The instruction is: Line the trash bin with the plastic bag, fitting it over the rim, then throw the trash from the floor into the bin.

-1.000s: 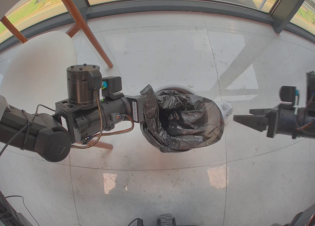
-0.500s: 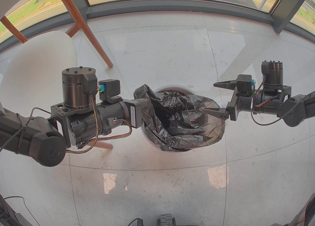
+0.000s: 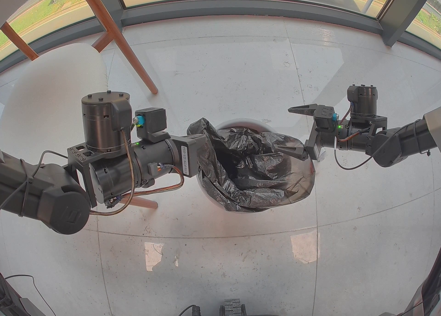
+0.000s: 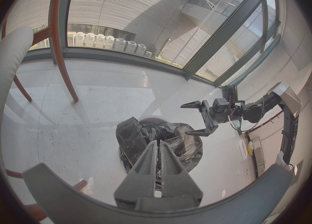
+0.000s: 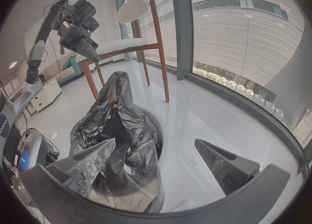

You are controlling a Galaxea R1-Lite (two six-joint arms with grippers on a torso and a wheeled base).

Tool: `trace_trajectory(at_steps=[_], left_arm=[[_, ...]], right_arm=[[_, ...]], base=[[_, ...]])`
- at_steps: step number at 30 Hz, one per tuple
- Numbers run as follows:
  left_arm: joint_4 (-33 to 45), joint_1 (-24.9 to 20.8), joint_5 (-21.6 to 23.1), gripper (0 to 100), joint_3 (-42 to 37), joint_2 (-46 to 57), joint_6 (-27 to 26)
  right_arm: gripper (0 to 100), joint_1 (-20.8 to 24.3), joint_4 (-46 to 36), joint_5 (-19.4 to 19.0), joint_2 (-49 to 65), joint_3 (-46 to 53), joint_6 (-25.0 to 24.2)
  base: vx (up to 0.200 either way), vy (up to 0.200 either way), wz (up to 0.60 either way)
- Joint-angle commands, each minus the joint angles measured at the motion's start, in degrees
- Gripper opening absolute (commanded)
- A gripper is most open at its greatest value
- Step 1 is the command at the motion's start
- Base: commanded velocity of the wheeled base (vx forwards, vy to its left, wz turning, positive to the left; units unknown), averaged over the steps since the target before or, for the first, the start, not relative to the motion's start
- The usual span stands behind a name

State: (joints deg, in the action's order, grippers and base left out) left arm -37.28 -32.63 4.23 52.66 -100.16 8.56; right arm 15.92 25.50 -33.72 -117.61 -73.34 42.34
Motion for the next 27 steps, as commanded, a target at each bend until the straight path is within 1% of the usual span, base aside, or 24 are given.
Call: trace_trajectory(at_steps=[1,5,11,14,15,16,17,19,21,27], left_arm=[[0.2,-0.1,0.1,0,0.2,-0.5,0.0],[1.8,-0.9,0.2,0,0.9,-0.8,-0.1],[7.3,-0.9,-0.6,0,3.1,-1.8,-0.1],[11.2,-0.7,-2.6,0,6.0,-2.0,-0.1],[11.4,-0.7,-2.6,0,6.1,-2.0,-0.1],[14.2,-0.8,-4.1,0,8.6,-2.0,-0.1],[15.7,-0.8,-4.5,0,10.0,-2.1,0.0],[18.0,-0.8,-4.7,0,11.4,-2.2,0.0],[22.0,-0.8,-5.3,0,13.9,-2.7,0.1],[23.9,-0.9,-5.3,0,16.2,-2.1,0.1]], right_arm=[[100,-0.5,-0.3,0.1,-2.6,-1.9,-0.2],[100,-0.6,-0.5,-0.3,-2.4,-0.8,-1.1],[100,-1.6,-1.3,-0.2,-2.7,-0.7,-1.3],[100,-1.9,-1.3,-0.2,-2.7,-0.6,-1.2],[100,-1.9,-1.3,-0.2,-2.7,-0.6,-1.2],[100,-1.9,-1.3,-0.2,-2.6,-0.6,-1.2],[100,-2.2,-1.3,-0.2,-2.6,-0.6,-1.2],[100,-2.5,-1.3,-0.2,-2.5,-0.6,-1.2],[100,-2.8,-1.3,-0.2,-2.4,-0.6,-1.2],[100,-3.6,-0.9,-0.2,-2.3,-0.4,-1.2]], base=[[0.000,0.000,0.00],[0.000,0.000,0.00],[0.000,0.000,0.00],[0.000,0.000,0.00],[0.000,0.000,0.00],[0.000,0.000,0.00],[0.000,0.000,0.00],[0.000,0.000,0.00],[0.000,0.000,0.00],[0.000,0.000,0.00]])
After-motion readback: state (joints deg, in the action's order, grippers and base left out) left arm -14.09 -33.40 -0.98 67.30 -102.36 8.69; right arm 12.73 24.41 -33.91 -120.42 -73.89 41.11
